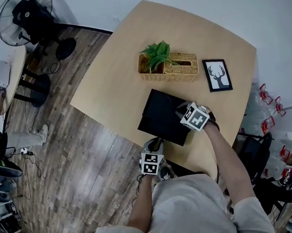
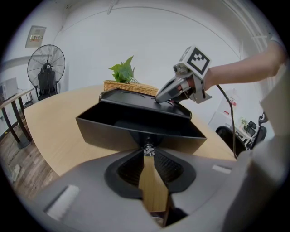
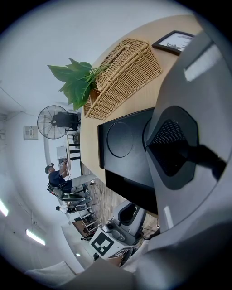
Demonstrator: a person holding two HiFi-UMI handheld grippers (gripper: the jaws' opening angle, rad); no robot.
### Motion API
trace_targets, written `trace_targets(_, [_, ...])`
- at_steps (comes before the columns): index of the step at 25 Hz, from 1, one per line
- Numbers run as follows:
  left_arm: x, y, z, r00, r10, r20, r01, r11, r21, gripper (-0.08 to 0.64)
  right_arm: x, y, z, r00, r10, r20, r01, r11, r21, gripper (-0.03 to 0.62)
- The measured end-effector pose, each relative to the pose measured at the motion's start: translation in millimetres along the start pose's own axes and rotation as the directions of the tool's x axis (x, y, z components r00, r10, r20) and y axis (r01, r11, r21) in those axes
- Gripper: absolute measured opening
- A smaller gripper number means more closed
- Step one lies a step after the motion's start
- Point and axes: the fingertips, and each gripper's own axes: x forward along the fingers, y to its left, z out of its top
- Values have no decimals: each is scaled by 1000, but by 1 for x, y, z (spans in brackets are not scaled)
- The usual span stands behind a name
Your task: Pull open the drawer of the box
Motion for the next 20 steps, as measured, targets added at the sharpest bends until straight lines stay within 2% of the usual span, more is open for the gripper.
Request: trace_targets(20, [-16, 1, -15, 1000, 20, -8, -20, 1000, -2, 127, 0, -1, -1, 1000, -27, 7, 27, 999, -20, 2])
